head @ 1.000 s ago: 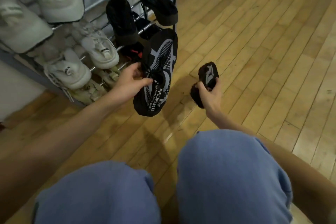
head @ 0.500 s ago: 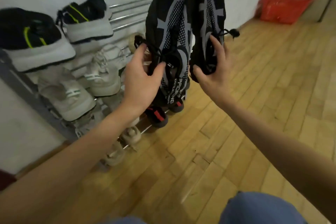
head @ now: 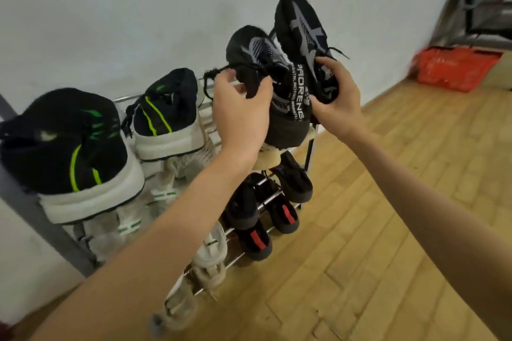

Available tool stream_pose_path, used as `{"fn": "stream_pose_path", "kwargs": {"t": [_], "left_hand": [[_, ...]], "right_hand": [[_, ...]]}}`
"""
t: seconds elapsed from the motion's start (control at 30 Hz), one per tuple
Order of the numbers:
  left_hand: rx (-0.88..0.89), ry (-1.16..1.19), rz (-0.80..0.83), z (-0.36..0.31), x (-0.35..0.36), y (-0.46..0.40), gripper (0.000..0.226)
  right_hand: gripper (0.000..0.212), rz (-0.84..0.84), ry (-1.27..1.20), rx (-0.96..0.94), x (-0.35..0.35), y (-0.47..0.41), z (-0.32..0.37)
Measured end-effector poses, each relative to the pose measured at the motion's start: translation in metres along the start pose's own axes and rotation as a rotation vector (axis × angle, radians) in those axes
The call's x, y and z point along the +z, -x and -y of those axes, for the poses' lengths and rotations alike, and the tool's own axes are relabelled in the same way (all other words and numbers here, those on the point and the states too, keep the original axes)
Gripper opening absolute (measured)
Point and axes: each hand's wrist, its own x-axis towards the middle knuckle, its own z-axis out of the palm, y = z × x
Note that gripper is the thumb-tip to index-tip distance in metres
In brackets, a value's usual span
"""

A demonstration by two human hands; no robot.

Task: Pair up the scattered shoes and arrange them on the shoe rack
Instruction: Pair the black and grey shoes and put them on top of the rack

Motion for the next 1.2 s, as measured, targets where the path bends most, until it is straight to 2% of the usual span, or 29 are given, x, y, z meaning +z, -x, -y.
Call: {"fn": "stream_pose_path", "kwargs": {"t": [0.1, 0.27, 0.43, 0.63, 0.83, 0.93, 1.03, 1.2], "left_hand": [[-0.018, -0.025, -0.027, 0.006, 0.014, -0.027, 0.039], [0.008, -0.174, -0.084, -0.006, 0.033, -0.063, 0.026], [-0.126, -0.196, -0.126, 0.000, 0.044, -0.085, 0.032], [-0.198, -0.163, -0.131, 0.001, 0.060, -0.099, 0.034], [-0.292, -0.104, -0.113, 0.007, 0.079, -0.102, 0.035], [-0.359, -0.074, -0.099, 0.009, 0.088, -0.103, 0.036], [-0.422, -0.087, -0.071, 0.013, 0.093, -0.104, 0.039], [-0.450, -0.107, -0.031, 0.021, 0.096, -0.110, 0.043]], "right_hand": [[0.061, 0.117, 0.030, 0.059, 0.003, -0.033, -0.013], [0.053, 0.372, 0.080, 0.178, 0.011, -0.097, -0.022], [0.048, 0.580, 0.239, 0.144, 0.017, -0.128, -0.024], [0.047, 0.658, 0.297, 0.141, 0.016, -0.139, -0.036], [0.048, 0.686, 0.130, 0.246, 0.011, -0.141, -0.040], [0.043, 0.727, 0.165, 0.198, 0.012, -0.137, -0.042], [0.039, 0.700, 0.259, 0.079, 0.013, -0.132, -0.043], [0.046, 0.573, 0.315, 0.031, 0.008, -0.120, -0.052]]}}
